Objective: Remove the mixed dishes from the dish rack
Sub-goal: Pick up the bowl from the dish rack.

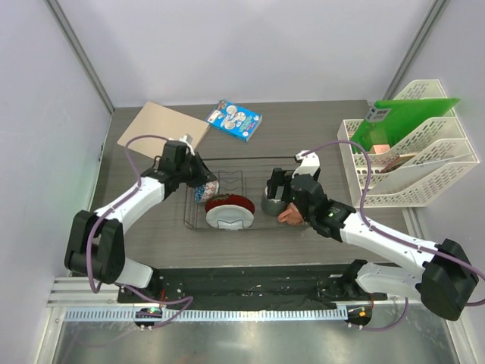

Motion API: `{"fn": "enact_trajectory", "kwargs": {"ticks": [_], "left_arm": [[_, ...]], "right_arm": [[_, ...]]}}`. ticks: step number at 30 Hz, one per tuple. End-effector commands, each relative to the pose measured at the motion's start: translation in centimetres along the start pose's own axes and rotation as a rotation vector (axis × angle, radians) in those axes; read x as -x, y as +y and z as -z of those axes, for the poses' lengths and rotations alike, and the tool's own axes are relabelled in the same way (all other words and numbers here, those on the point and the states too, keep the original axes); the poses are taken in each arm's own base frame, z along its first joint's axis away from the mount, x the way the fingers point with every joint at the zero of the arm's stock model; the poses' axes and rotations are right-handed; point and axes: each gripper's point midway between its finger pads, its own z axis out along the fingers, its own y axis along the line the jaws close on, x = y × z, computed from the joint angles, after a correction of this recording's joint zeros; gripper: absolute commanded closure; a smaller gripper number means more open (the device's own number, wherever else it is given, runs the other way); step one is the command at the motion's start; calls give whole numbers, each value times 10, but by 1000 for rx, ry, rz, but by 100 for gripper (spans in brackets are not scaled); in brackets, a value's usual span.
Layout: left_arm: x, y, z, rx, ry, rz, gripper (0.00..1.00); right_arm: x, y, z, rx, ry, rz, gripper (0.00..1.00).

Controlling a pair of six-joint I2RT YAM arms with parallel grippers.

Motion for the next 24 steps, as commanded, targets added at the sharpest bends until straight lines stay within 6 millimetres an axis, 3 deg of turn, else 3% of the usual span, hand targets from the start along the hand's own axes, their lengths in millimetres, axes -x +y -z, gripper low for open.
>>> {"fn": "enact_trajectory", "kwargs": {"ticks": [1, 3, 11, 15, 20, 21, 22, 23, 24], "left_arm": [[43, -48, 29, -312, -140, 66, 100], [60, -54, 43, -401, -188, 95, 100], [72, -74, 73, -573, -186, 90, 100], [87, -83, 96, -624, -235, 77, 100], [99, -100, 127, -591, -301, -46, 100], [109, -107, 135, -570, -340, -76, 100], [107, -113, 136, -545, -354, -167, 100], [98, -106, 130, -474, -314, -177, 100], [114, -112, 138, -405, -381, -220, 100]], "right_arm": [[10, -4, 5, -12, -42, -30, 0], [10, -5, 6, -15, -43, -32, 0], [11, -4, 6, -13, -42, -29, 0], [16, -3, 8, -12, -46, -28, 0], [41, 7, 14, 12, -79, -40, 0], [45, 10, 15, 17, -81, -41, 0], [61, 15, 17, 26, -106, -55, 0], [65, 16, 18, 22, -104, -53, 0], [70, 18, 17, 17, -105, -51, 1]]}}
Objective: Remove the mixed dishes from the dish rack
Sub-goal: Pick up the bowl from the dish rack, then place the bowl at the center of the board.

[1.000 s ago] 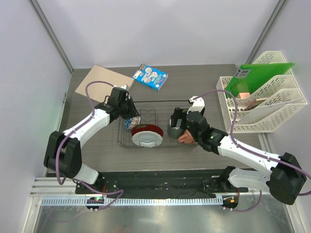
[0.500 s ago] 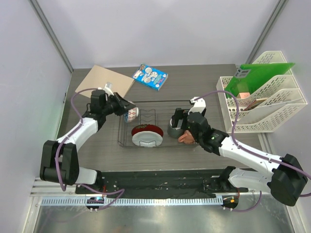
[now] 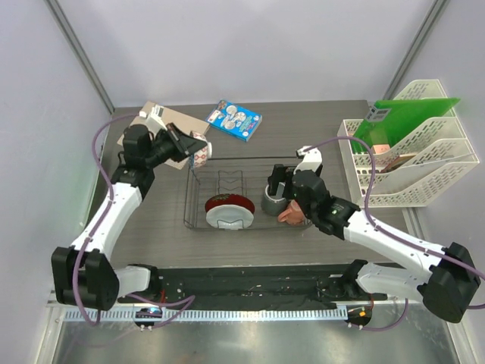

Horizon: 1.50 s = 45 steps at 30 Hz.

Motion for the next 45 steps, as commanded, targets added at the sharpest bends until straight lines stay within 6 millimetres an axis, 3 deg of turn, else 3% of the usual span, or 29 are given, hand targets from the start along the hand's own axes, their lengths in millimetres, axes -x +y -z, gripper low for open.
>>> {"fn": "enact_trajectory", "kwargs": {"ticks": [1, 2, 4, 6, 7, 8, 9, 10, 12, 13, 15, 16, 19, 25, 31, 34, 41, 45], "left_arm": [[23, -51, 8, 88, -54, -408, 100], [7, -34, 6, 187, 26, -429, 100], [10, -45, 4, 291, 18, -575, 100], [-2, -27, 3, 410, 107, -707, 100], [-4, -29, 3, 455, 110, -766, 100], [-10, -23, 6, 496, 141, -816, 100], [-13, -23, 7, 502, 160, -894, 100], [-25, -29, 7, 479, 183, -953, 100], [-37, -24, 11, 469, 215, -1085, 100], [-47, -37, 16, 419, 214, -1142, 99], [-63, -33, 20, 380, 254, -1287, 100], [-73, -44, 24, 328, 255, -1339, 100], [-91, -48, 24, 261, 287, -1458, 100], [-113, -71, 20, 81, 319, -1512, 100], [-145, -98, 26, -204, 376, -1525, 100], [-162, -102, 29, -299, 436, -1516, 100], [-171, -106, 19, -329, 497, -1490, 100], [-170, -101, 11, -298, 516, -1504, 100]], "right_arm": [[76, 24, 13, 28, -131, -69, 0], [78, 22, 14, 10, -120, -61, 0], [101, 26, 15, -15, -144, -70, 0], [107, 21, 15, -62, -125, -56, 0], [128, 23, 20, -72, -154, -76, 0], [133, 16, 16, -128, -157, -69, 1], [133, 6, 17, -180, -131, -47, 0], [152, 4, 19, -199, -149, -60, 0], [153, -15, 8, -238, -87, -57, 0], [160, -13, 6, -207, -75, -70, 0], [156, -15, -2, -151, -14, -64, 0], [157, -11, -4, -128, -5, -51, 0], [144, 9, -13, -31, 75, -17, 0], [120, 49, -15, 185, 202, -12, 0], [119, 70, -2, 323, 215, -35, 1], [114, 85, 7, 412, 230, -62, 1], [103, 104, 19, 479, 252, -36, 1], [79, 110, 23, 454, 291, 70, 1]]}}
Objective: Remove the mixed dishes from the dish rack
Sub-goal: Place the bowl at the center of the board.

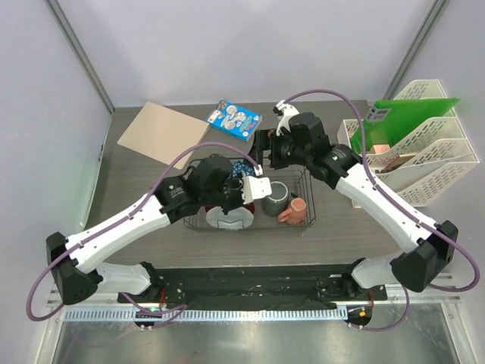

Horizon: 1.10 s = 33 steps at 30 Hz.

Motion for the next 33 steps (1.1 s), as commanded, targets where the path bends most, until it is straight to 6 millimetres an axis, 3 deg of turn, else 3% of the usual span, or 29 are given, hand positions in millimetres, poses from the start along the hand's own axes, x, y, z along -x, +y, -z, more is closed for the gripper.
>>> {"fn": "enact_trajectory", "kwargs": {"ticks": [1, 5, 11, 16, 20, 22, 23, 26, 29, 31, 33], "left_arm": [[22, 11, 3, 21, -44, -48, 100], [18, 12, -1, 18, -22, -44, 100], [17, 11, 1, 21, -25, -46, 100], [21, 11, 5, 27, -44, -45, 100], [29, 7, 10, 16, -79, -42, 100], [34, 6, 14, 21, -99, -47, 100], [35, 5, 15, 21, -104, -46, 100], [40, 6, 19, 32, -124, -46, 100], [42, 14, 23, 87, -134, -36, 100], [42, 32, 28, 188, -123, -17, 94], [45, 49, 35, 287, -124, 25, 65]], "right_arm": [[-13, 14, 4, 7, 18, 99, 1], [-30, -3, 1, -70, 66, 105, 8], [-51, -23, -2, -145, 134, 121, 32], [-64, -30, -10, -161, 173, 119, 36], [-63, -29, -17, -155, 157, 110, 62], [-65, -25, -19, -133, 162, 102, 67], [-64, -24, -20, -129, 159, 99, 81], [-62, -23, -23, -126, 155, 89, 99], [-56, -23, -20, -135, 127, 82, 99], [-44, -27, -14, -176, 77, 82, 99], [-30, -29, -7, -204, 28, 78, 99]]}}
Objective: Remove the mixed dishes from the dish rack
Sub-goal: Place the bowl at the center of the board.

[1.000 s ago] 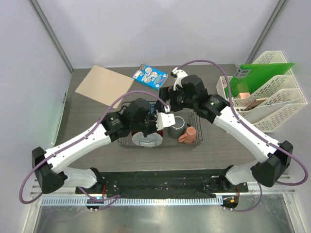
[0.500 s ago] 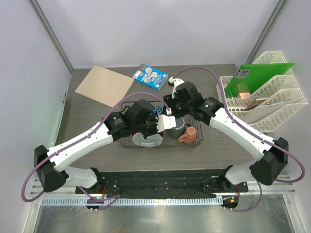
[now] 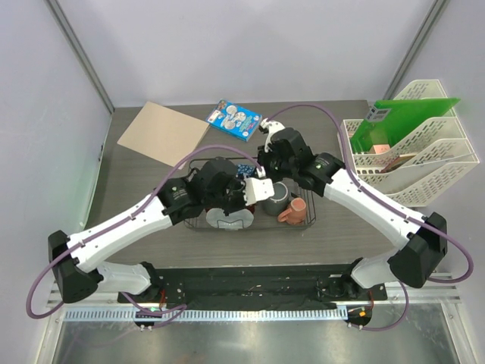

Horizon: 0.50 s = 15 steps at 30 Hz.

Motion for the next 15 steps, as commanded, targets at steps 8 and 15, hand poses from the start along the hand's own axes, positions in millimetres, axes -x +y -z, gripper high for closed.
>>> {"fn": "enact_trajectory", "kwargs": {"ticks": [8, 15], "left_arm": [[61, 101, 75, 571, -214, 247, 0], [45, 118, 87, 728, -219, 461, 0]], "right_arm": [[90, -68, 69, -219, -324, -197, 99], [136, -141, 83, -327, -500, -458, 99]]}}
